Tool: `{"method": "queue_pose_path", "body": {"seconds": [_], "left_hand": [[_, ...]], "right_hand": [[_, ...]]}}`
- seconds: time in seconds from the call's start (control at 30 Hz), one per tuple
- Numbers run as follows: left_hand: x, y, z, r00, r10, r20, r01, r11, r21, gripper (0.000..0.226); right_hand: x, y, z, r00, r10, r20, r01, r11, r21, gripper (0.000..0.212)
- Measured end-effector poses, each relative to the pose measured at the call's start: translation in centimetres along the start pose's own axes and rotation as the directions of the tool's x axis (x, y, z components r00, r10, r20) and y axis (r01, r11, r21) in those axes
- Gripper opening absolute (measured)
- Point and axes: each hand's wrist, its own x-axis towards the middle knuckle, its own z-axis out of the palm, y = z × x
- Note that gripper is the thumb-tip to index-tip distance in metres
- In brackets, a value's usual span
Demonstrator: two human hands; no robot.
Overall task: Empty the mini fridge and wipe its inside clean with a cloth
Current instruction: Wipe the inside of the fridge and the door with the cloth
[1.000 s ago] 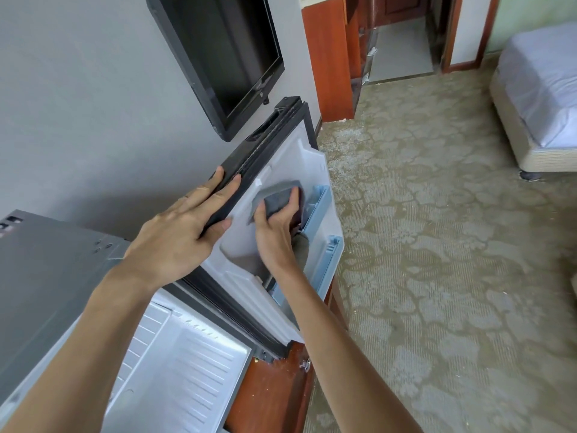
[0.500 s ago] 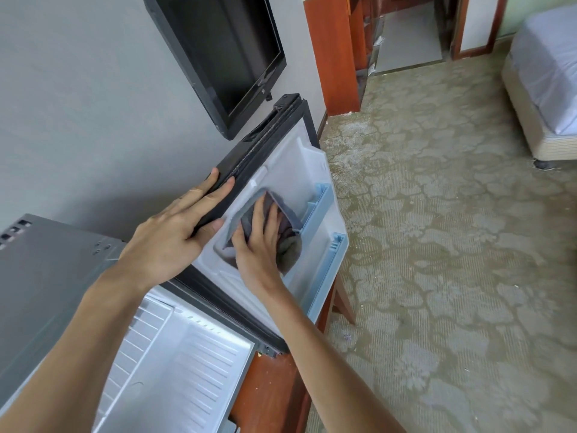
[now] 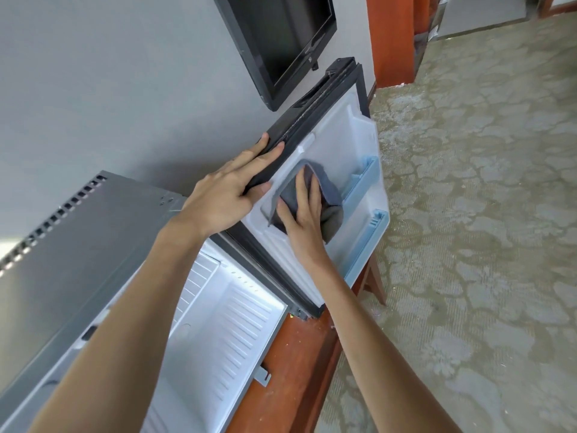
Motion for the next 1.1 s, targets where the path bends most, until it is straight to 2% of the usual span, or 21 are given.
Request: {"method": "queue_pose_path", "body": {"seconds": [0.1,0.17,0.23,0.3,0.33,0.4,0.47,0.53,0.6,0.7,0.8,0.87,1.0,1.03,1.1], "left_hand": [[-0.1,-0.1,0.1,1.000,0.007,0.000,-0.007,1.000,0.003,0.062],[-0.2,-0.1,0.1,1.000,0.008,-0.003,-0.008,1.000,-0.002,0.061],[-0.2,-0.1,0.0,1.000,0.011,-0.008,-0.011,1.000,-0.011,0.061],[-0.2,-0.1,0.0,1.000,0.019,-0.009,-0.019,1.000,-0.023,0.061],[-0.3,-0.1,0.0,1.000,0.028,-0.010,-0.028,0.999,-0.024,0.061],[-0.4,-0.1,0.0,0.999,0.044,-0.013,-0.044,0.999,-0.028,0.062],[-0.4,0.0,0.0,0.998,0.056,-0.009,-0.056,0.998,-0.031,0.062],[-0.6,0.0,0.0,0.997,0.071,-0.023,-0.072,0.997,-0.033,0.063],[-0.6,0.1,-0.2,0.996,0.087,-0.024,-0.088,0.995,-0.040,0.062],[-1.0,-0.1,-0.5,0.994,0.098,-0.049,-0.100,0.994,-0.038,0.062],[-0.7,-0.4,0.1,0.993,0.105,-0.061,-0.109,0.992,-0.066,0.063],[-0.3,-0.9,0.5,0.993,0.106,-0.060,-0.113,0.986,-0.122,0.066],[0.1,-1.9,1.2,0.989,0.121,-0.079,-0.136,0.967,-0.217,0.071],[0.1,-2.0,1.2,0.988,0.127,-0.085,-0.143,0.963,-0.227,0.071],[0.1,-1.8,1.3,0.987,0.137,-0.086,-0.153,0.959,-0.236,0.067]], "right_hand": [[0.6,-0.8,-0.5,0.998,-0.002,-0.068,0.006,0.998,0.054,0.070],[1.3,-2.3,-1.1,0.985,0.098,-0.139,-0.066,0.973,0.223,0.069],[1.8,-4.0,-2.7,0.935,0.295,-0.195,-0.164,0.852,0.498,0.066],[1.9,-5.2,-5.2,0.911,0.347,-0.225,-0.082,0.684,0.724,0.064],[1.9,-5.5,-6.7,0.914,0.327,-0.240,-0.029,0.643,0.765,0.064],[1.1,-6.4,-9.9,0.931,0.221,-0.290,0.069,0.674,0.735,0.066],[-0.5,-6.9,-13.5,0.939,0.109,-0.328,0.132,0.764,0.632,0.072],[-2.6,-6.7,-16.7,0.942,-0.007,-0.336,0.162,0.885,0.436,0.072],[-4.2,-4.7,-17.4,0.960,-0.065,-0.271,0.135,0.959,0.248,0.066],[-5.8,1.8,-14.1,0.983,-0.027,-0.179,0.033,0.999,0.026,0.068],[-6.6,7.6,-8.6,0.967,0.117,-0.226,-0.148,0.981,-0.124,0.060],[-6.7,9.1,-5.3,0.954,0.140,-0.267,-0.166,0.983,-0.075,0.058],[-6.4,10.0,-0.9,0.914,0.276,-0.296,-0.201,0.944,0.261,0.054],[-6.3,10.7,-0.2,0.913,0.278,-0.298,-0.201,0.943,0.264,0.055],[-6.3,12.5,0.7,0.924,0.246,-0.293,-0.210,0.966,0.149,0.055]]}}
